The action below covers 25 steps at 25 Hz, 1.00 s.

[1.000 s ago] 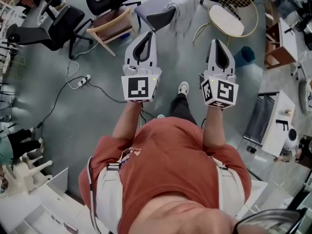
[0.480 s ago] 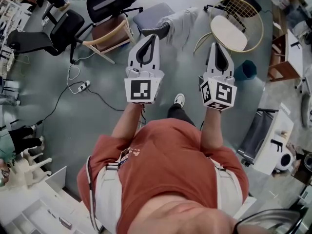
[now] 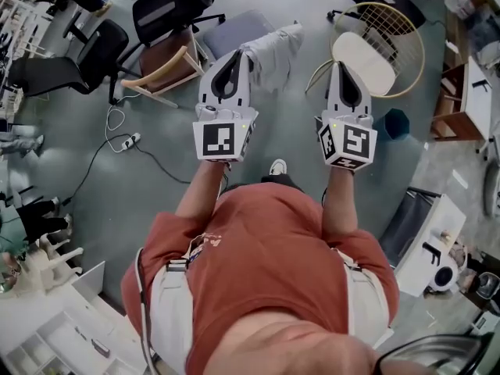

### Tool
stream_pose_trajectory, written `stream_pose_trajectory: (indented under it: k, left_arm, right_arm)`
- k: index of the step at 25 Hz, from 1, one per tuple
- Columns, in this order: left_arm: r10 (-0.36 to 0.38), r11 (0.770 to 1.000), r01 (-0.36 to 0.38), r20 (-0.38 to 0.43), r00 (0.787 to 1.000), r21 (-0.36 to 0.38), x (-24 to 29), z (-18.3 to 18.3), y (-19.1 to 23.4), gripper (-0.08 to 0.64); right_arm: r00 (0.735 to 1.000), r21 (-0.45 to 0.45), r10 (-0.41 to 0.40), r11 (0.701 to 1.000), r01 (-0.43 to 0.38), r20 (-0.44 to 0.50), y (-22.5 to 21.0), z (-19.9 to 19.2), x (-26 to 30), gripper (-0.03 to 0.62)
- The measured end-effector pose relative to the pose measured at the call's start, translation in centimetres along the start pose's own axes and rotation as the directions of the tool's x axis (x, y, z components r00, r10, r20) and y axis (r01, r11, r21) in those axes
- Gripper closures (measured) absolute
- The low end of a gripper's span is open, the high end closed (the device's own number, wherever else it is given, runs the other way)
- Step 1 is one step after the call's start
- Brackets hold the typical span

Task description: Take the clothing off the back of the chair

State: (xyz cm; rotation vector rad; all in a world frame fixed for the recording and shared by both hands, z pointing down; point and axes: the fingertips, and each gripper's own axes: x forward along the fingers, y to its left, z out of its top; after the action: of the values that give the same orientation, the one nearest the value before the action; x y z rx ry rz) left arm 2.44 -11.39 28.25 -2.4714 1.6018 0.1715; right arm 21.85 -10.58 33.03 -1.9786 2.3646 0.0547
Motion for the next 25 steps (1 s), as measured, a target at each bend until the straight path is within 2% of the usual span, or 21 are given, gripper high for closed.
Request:
stream_pose_trajectory:
  k: [7, 11, 21, 25]
  left_arm:
    - [0.048, 0.999, -0.048, -0.046, 0.998, 0.005, 3.3, -2.1, 0.7, 0.548]
    - [0.028, 0.999, -0.024, -0.117, 0.993, 0.031, 4.1, -5.2, 1.7, 0.546]
    - [0.001, 1.0, 0.0, -0.133, 0.991, 0.009, 8.4, -10.6, 5.0, 0.546]
    - [-0.009, 1.0, 0.009, -0.168, 0.986, -0.001, 9.5, -13.6, 6.4, 0.547]
  right_arm:
    - [0.998, -0.005, 0.057, 0.998, -0.057, -0.042, -1.1, -2.3, 4.1, 0.566]
    - [0.994, -0.01, 0.086, 0.996, -0.087, -0.061, -0.1, -3.5, 6.3, 0.566]
    - [0.979, -0.05, 0.132, 0.989, -0.142, -0.155, 2.0, -8.5, 13.1, 0.566]
    - [0.97, -0.056, 0.149, 0.985, -0.163, -0.195, 3.1, -10.8, 15.6, 0.565]
